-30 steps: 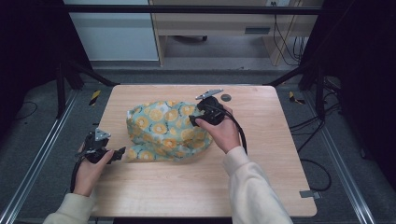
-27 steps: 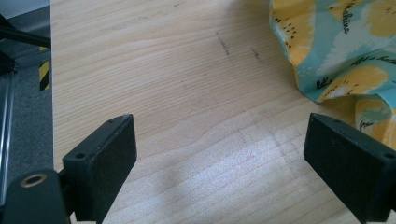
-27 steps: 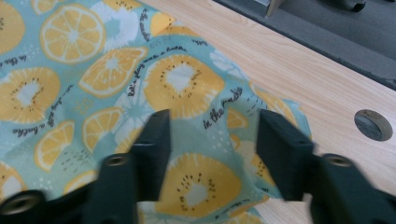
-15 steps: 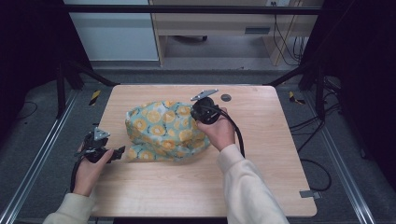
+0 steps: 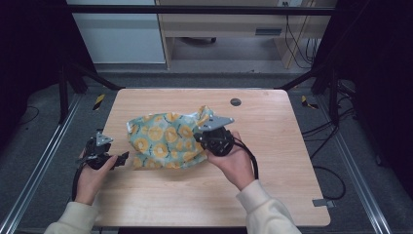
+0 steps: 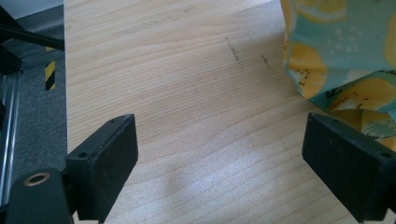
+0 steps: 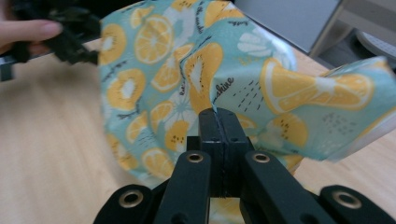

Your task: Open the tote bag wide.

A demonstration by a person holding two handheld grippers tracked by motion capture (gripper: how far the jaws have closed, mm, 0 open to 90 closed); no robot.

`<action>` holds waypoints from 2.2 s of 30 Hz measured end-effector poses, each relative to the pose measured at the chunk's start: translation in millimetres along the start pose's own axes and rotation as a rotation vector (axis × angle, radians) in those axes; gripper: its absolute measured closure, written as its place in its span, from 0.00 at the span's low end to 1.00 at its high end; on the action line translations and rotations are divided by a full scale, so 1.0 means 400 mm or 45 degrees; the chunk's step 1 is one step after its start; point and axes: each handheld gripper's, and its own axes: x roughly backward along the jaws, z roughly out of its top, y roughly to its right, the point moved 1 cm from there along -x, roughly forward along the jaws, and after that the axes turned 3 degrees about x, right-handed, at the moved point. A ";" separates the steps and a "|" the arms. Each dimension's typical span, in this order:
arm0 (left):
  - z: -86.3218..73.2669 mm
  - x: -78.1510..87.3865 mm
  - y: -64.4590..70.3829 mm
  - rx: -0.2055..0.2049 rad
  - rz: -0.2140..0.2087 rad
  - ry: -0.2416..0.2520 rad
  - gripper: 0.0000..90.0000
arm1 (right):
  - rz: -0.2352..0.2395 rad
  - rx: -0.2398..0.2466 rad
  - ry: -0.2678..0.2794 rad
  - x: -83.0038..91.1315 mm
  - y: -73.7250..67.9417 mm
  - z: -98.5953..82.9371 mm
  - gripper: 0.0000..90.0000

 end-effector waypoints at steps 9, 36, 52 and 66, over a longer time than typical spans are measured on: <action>0.013 0.027 -0.002 0.010 -0.011 0.050 0.22 | 0.084 0.025 -0.021 0.023 -0.092 -0.098 1.00; 0.209 0.109 0.098 -0.319 -0.181 0.028 0.63 | 0.118 0.019 -0.035 0.003 -0.111 -0.139 1.00; 0.209 0.059 0.111 -0.313 -0.243 -0.050 1.00 | 0.104 0.000 -0.025 0.019 -0.100 -0.153 1.00; 0.095 0.217 0.170 -0.306 -0.455 0.138 1.00 | 0.048 -0.069 -0.064 0.052 -0.104 -0.244 1.00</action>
